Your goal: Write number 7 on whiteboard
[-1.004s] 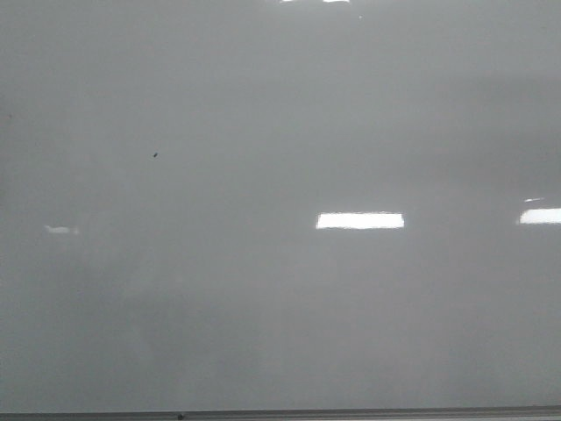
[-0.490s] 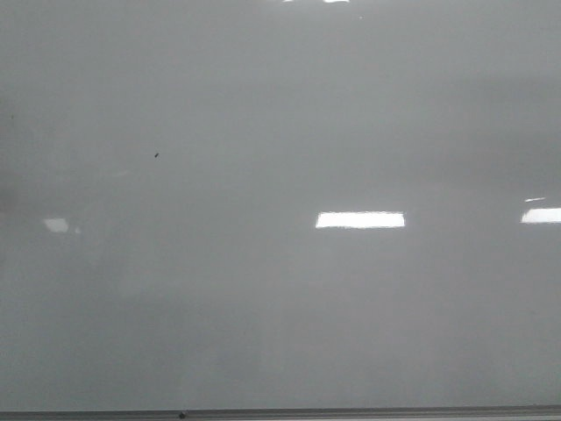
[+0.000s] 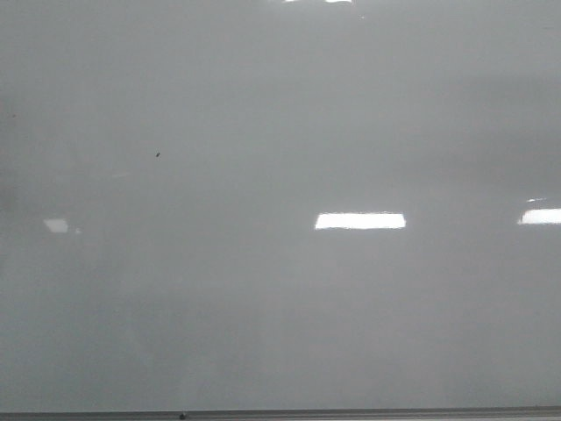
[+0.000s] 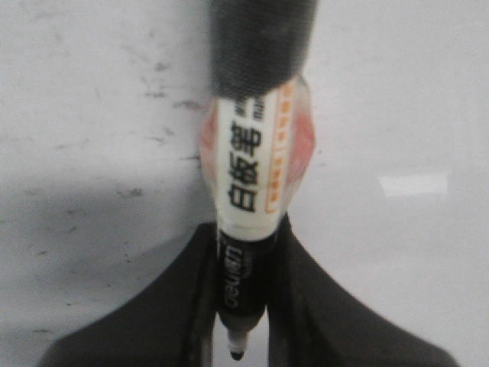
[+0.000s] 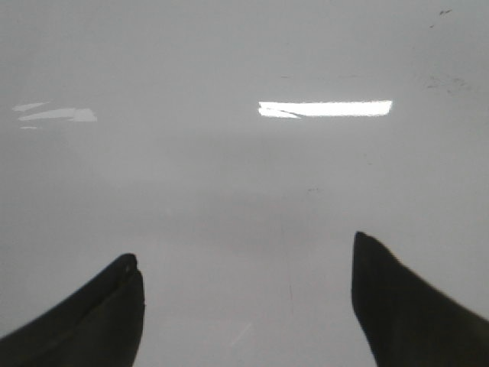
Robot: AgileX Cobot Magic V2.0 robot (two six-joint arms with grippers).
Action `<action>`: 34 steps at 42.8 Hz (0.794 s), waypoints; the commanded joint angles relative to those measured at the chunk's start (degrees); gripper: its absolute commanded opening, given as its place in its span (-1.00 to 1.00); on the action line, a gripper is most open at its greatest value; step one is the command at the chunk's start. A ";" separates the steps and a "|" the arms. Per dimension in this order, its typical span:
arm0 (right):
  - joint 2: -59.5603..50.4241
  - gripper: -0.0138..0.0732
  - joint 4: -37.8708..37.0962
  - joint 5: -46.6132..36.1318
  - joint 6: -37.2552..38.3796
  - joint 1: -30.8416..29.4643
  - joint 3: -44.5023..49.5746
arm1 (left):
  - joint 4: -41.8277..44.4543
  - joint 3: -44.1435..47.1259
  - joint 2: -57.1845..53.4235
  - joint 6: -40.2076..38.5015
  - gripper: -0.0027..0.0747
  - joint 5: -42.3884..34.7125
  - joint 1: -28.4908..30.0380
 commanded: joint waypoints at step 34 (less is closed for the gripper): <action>21.98 0.65 5.12 17.14 -14.28 21.72 -18.38 | -19.12 -14.39 -23.51 42.03 -0.82 40.96 -42.08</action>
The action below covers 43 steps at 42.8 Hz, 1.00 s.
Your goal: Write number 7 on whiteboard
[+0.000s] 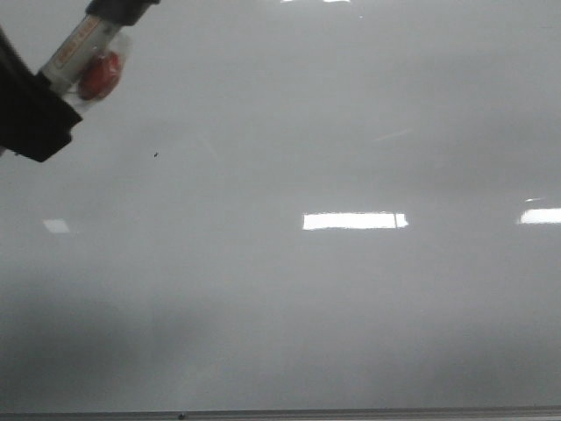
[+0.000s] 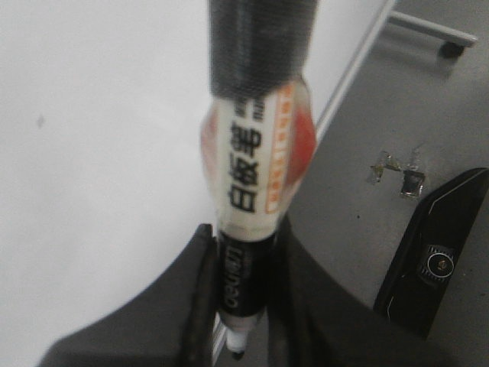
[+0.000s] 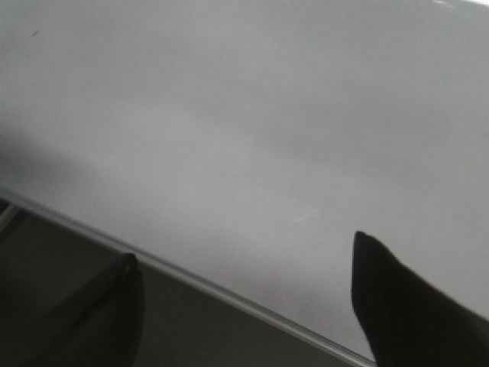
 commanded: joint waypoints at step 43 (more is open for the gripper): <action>28.36 0.55 24.32 7.39 -33.25 27.41 -25.94 | -1.01 -1.96 -2.37 3.32 -0.82 -3.26 -10.77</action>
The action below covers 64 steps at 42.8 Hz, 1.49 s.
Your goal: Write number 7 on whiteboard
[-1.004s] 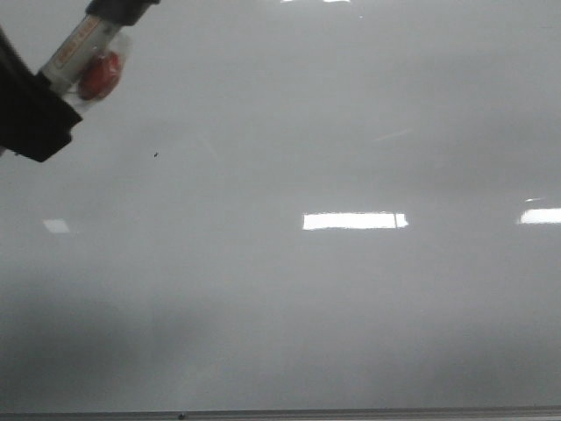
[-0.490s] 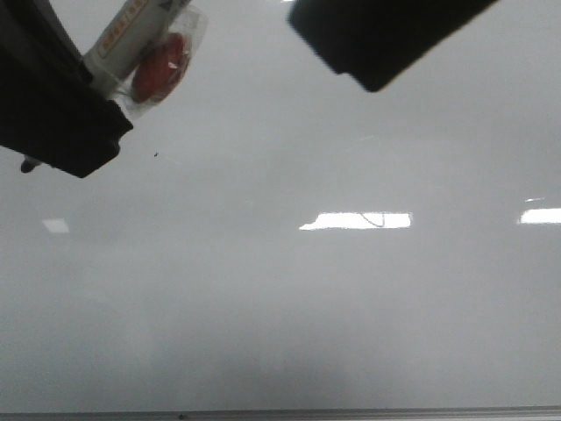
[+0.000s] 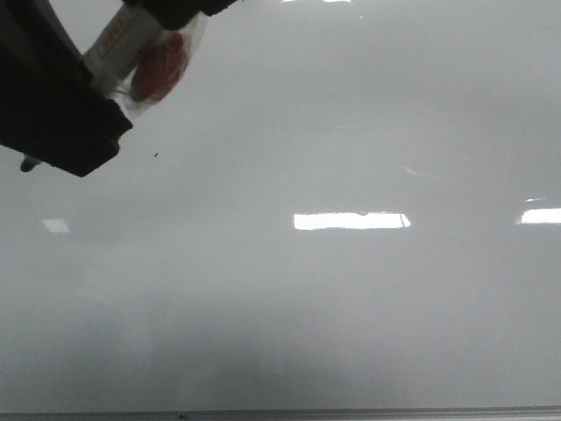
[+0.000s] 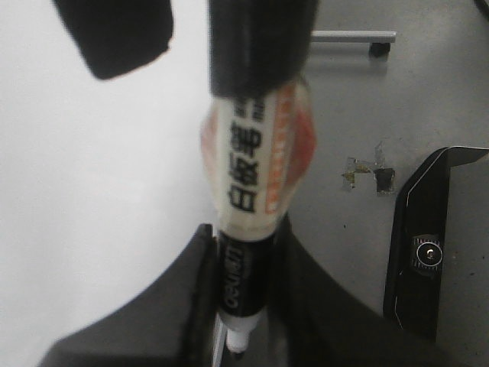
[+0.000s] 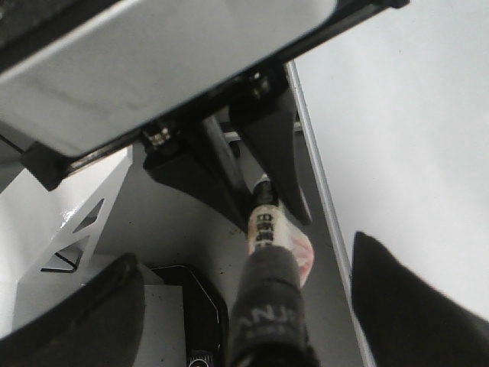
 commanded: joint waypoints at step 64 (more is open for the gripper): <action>-4.47 -0.81 7.85 -16.22 -1.12 -13.59 8.85 | -8.82 9.98 -25.92 -6.55 -0.40 -10.47 -0.42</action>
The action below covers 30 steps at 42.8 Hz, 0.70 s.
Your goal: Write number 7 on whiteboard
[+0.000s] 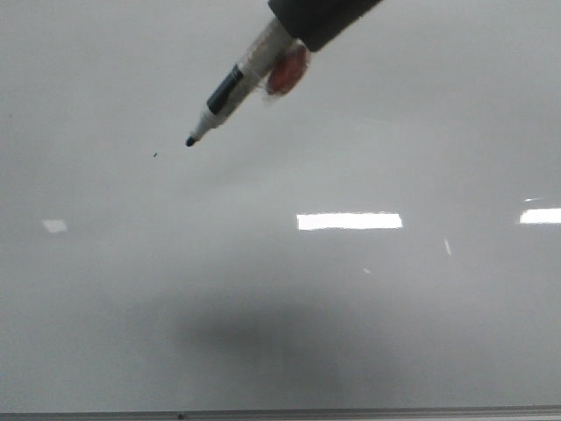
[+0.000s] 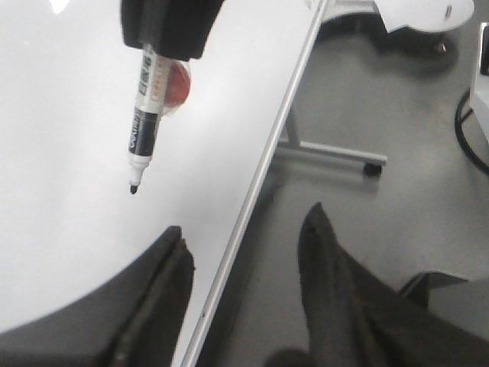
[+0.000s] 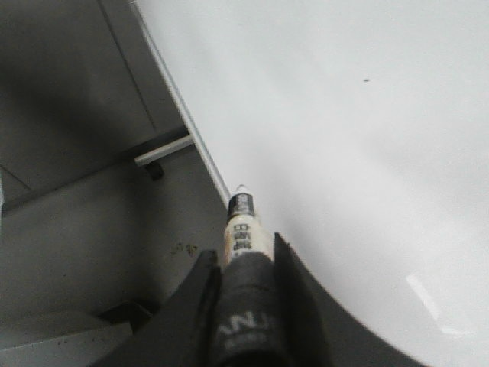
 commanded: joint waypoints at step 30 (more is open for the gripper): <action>1.92 -0.82 15.02 -21.76 -0.74 -0.57 4.15 | -1.80 11.39 -21.11 -5.66 -0.98 -7.91 -0.42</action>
